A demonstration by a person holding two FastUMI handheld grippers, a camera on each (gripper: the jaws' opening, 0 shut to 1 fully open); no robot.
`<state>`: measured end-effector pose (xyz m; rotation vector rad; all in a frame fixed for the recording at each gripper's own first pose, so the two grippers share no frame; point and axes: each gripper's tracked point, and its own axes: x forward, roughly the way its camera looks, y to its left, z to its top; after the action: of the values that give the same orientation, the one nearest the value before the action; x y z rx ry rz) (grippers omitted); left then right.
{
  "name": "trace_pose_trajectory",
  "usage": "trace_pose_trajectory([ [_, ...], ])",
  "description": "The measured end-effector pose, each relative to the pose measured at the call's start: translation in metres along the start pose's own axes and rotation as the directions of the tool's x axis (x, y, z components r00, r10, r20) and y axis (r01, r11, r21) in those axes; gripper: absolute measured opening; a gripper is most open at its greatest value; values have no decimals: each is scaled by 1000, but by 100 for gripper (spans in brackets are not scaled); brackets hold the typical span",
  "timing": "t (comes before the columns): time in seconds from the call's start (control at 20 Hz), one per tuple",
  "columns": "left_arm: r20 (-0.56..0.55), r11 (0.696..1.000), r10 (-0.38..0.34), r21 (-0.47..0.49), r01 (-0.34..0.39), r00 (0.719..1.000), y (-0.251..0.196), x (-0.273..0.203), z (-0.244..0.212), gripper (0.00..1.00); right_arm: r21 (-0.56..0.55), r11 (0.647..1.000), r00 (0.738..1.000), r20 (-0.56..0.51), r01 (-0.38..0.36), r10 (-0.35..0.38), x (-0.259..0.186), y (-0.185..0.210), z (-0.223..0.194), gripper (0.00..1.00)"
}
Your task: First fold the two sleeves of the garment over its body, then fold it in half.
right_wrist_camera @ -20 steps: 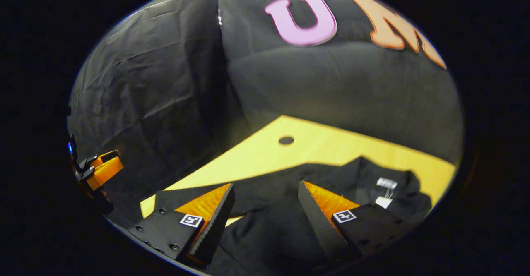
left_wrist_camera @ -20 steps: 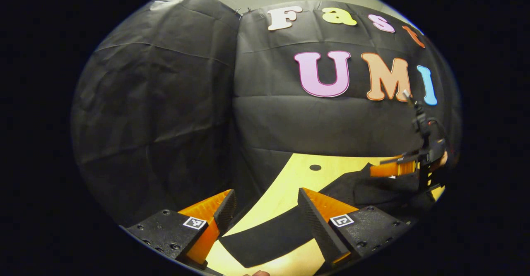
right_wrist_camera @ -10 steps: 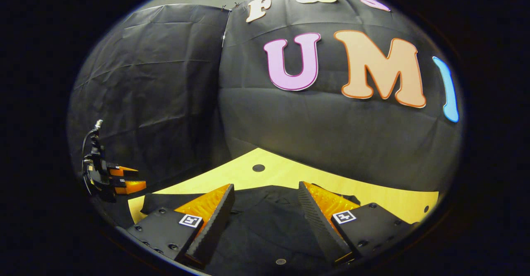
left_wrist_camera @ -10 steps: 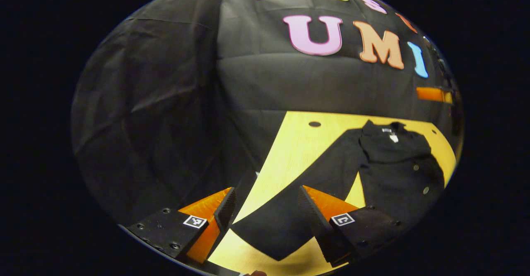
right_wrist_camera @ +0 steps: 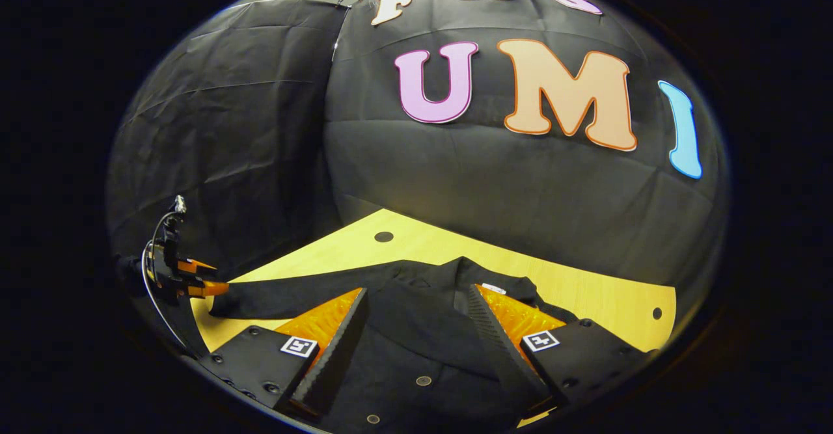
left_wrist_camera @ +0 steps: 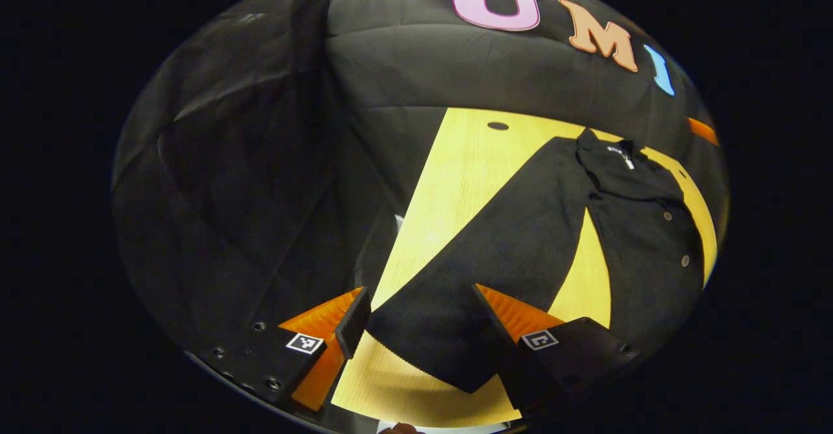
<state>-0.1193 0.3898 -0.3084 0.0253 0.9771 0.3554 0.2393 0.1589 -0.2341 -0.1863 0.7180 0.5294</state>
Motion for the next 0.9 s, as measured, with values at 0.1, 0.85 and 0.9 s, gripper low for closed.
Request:
trace_pose_trajectory([
  [0.1,-50,1000,12,27,-11,999,2,9,-12,95,5,1000,1000,-8,7,-7,-2,-1,-6,94],
  [0.85,-71,1000,-11,-23,9,997,-18,9,-21,1,16,1000,1000,-9,8,-7,-8,-3,-7,98],
  [0.9,-84,1000,-10,-30,8,996,-19,6,-22,0,15,1000,1000,-9,3,-3,-9,-3,-8,98],
])
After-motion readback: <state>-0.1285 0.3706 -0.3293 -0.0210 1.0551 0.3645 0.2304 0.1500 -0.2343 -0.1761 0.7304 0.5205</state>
